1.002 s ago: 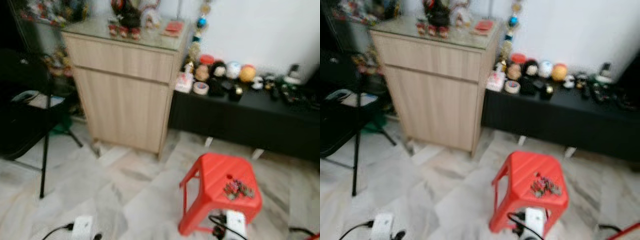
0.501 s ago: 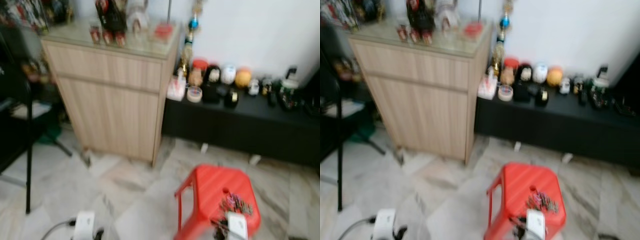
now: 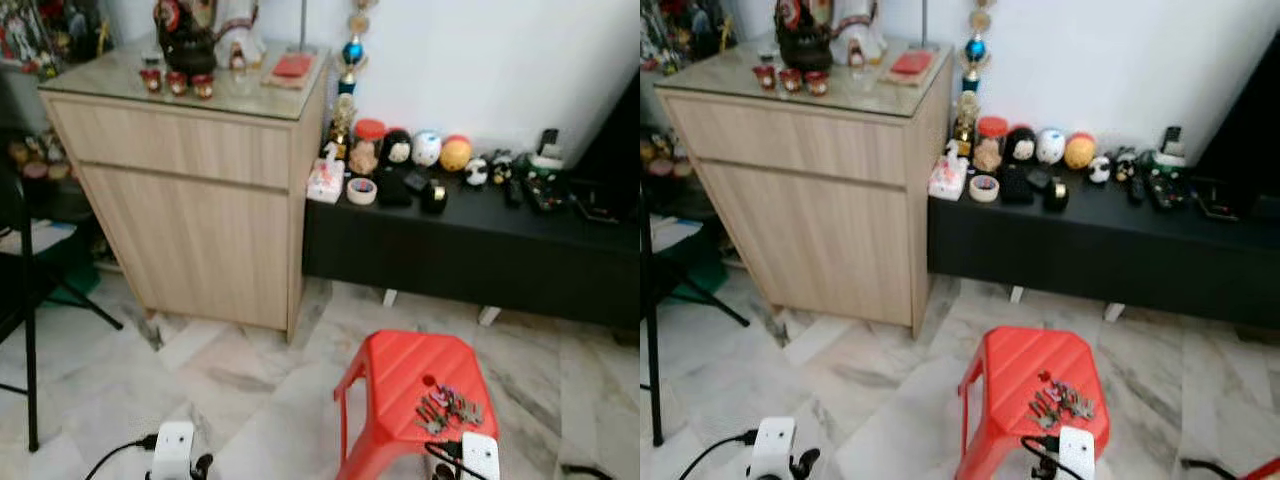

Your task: Hang keys on a hook

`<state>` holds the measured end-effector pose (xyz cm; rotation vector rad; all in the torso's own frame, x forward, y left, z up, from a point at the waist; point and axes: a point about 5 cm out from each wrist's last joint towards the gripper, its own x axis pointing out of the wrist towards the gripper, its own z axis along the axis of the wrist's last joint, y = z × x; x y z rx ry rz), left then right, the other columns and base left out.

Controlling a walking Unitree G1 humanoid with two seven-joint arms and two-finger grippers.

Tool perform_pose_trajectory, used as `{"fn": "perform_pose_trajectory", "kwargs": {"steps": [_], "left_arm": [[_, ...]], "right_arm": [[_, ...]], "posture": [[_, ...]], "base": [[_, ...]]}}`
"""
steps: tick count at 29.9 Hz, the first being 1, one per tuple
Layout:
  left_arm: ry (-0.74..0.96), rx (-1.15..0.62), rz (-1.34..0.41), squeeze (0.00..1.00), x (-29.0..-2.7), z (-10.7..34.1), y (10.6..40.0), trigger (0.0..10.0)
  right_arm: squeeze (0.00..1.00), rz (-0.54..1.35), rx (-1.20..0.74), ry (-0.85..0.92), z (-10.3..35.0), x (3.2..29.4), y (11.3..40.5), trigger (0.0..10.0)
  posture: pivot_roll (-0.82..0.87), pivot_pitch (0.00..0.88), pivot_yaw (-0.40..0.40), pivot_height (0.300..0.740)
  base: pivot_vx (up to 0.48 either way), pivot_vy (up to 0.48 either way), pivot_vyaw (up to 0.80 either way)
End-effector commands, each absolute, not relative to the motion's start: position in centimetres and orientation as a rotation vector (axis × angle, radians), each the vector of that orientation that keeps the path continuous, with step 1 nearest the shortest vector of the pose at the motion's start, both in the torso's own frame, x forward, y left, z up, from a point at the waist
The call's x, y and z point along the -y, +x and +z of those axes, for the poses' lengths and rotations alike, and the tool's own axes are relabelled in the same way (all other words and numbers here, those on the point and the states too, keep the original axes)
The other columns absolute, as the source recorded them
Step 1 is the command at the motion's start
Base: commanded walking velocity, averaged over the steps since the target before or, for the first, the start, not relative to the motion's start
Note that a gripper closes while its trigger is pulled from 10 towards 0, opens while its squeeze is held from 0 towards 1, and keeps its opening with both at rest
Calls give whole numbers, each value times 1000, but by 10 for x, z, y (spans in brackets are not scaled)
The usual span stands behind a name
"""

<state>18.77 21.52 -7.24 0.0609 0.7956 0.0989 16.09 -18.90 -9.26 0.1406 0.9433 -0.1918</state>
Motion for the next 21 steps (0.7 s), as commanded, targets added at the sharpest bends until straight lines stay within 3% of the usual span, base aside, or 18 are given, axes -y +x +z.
{"fn": "perform_pose_trajectory", "kwargs": {"steps": [1, 4, 15, 16, 21], "left_arm": [[80, -811, 89, 0, -217, -74, 184, 10000], [85, -810, 88, 0, -217, -74, 184, 10000], [77, -683, 99, 0, -219, -60, 204, 10000], [78, -667, 96, 0, -218, -58, 207, 10000], [84, -492, 50, 0, -209, -37, 232, 10000]], "right_arm": [[0, -199, -939, 145, -92, 190, 163, 10000], [0, -200, -937, 146, -92, 190, 163, 10000], [0, -181, -873, 198, -89, 190, 165, 10000], [1000, -169, -864, 205, -88, 190, 166, 10000], [1000, -149, -800, 219, -85, 191, 169, 10000]], "posture": [[110, 0, -96, 740], [109, 0, -97, 740], [100, 0, -106, 740], [97, 0, -108, 740], [101, 0, -123, 740]], "base": [[0, -382, 0], [0, -381, 0], [0, 0, 0], [0, 0, 0], [0, 0, 0]]}}
